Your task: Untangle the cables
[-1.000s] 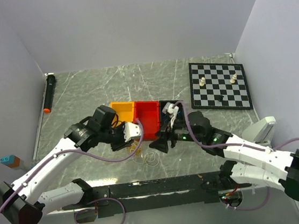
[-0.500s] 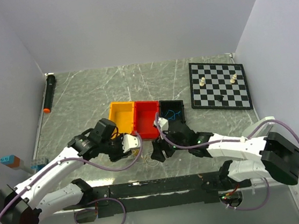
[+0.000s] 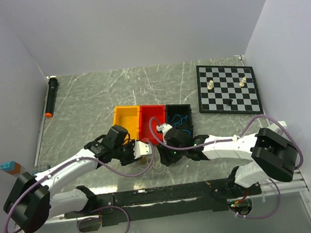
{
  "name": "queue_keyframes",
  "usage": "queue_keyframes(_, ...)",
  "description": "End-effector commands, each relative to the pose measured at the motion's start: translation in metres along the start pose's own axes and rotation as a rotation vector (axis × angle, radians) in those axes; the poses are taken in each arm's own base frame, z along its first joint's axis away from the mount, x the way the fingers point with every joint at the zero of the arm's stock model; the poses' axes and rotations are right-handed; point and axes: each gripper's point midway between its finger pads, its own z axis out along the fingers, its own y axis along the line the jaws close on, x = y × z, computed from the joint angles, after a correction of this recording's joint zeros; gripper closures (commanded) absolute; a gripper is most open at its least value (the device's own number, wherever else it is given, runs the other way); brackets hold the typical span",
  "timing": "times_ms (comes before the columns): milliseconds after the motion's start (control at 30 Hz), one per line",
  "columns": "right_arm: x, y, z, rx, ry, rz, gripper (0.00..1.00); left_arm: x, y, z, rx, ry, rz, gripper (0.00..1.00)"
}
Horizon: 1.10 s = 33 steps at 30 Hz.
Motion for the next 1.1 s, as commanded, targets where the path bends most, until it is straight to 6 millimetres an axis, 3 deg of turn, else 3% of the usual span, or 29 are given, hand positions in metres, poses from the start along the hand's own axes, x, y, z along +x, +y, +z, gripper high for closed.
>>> queue_keyframes(0,-0.005,0.000,0.001,0.039,0.008,0.022,0.48,-0.015,0.004,0.008,0.002,-0.069,0.051,0.65)
queue_keyframes(133,0.002,0.004,0.006,0.045,0.050,0.020,0.53,-0.007,0.000,0.011,0.008,-0.059,0.050,0.81)
queue_keyframes(400,0.007,0.006,0.013,0.123,0.109,-0.032,0.59,0.007,-0.008,0.010,0.000,-0.035,0.050,0.99)
queue_keyframes(500,0.007,0.007,0.016,0.134,0.124,-0.041,0.68,0.012,-0.013,0.005,0.009,-0.019,0.051,0.99)
queue_keyframes(667,0.010,0.008,0.019,0.161,0.156,-0.057,0.97,0.011,-0.015,-0.007,-0.004,-0.010,0.027,0.99)
queue_keyframes(733,0.012,0.006,0.017,0.179,0.160,-0.054,1.00,0.009,-0.015,-0.014,-0.017,-0.011,0.018,0.99)
queue_keyframes(900,0.014,-0.015,-0.003,0.278,0.115,-0.008,1.00,0.014,-0.010,-0.031,-0.082,0.037,-0.013,0.99)
queue_keyframes(1067,0.005,-0.038,-0.039,0.381,-0.016,0.077,1.00,0.024,-0.013,-0.041,-0.090,0.099,-0.055,0.99)
